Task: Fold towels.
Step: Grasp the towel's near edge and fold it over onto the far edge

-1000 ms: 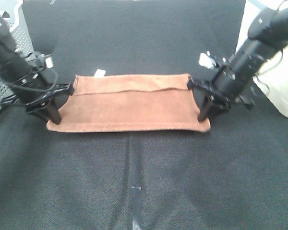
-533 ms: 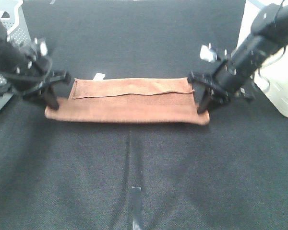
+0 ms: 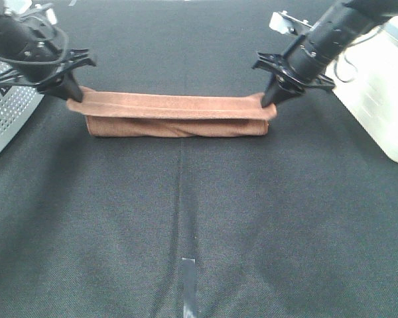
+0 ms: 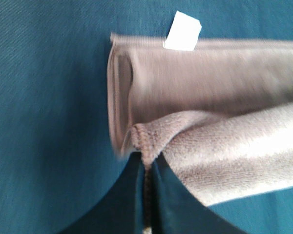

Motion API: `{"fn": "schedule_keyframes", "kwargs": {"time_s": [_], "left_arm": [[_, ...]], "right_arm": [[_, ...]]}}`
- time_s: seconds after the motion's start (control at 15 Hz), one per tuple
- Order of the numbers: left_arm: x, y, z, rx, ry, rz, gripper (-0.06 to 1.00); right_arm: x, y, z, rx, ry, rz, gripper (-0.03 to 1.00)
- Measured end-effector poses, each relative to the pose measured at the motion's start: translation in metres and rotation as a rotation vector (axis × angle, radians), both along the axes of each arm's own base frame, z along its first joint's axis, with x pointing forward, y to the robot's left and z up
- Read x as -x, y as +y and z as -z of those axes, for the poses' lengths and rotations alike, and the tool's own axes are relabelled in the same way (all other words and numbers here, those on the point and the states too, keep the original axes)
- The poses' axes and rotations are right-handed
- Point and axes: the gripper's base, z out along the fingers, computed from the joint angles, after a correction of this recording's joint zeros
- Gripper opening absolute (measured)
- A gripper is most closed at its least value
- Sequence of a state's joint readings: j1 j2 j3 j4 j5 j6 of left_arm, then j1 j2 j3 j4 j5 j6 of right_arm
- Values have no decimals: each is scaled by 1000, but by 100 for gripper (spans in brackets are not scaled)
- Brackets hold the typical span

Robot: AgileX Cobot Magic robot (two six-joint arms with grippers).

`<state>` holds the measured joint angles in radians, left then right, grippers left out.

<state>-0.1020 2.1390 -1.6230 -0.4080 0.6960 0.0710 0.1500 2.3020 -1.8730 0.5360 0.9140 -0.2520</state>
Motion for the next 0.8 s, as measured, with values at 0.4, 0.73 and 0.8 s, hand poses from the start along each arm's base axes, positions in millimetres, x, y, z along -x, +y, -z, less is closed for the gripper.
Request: {"fn": "schedule_keyframes", "kwargs": {"time_s": [0.4,0.73,0.8], "left_arm": [[-33,-2,46,-3,3,-19,14],[-36,-2,48,-1,3,-32,76],[-36,-2,49,4,8,-46,78]], "right_arm": [[-15,1,48,17,42,15,6],[-20,1,41,26,11,10,80],[-20,1,40,32,5,6,82]]}}
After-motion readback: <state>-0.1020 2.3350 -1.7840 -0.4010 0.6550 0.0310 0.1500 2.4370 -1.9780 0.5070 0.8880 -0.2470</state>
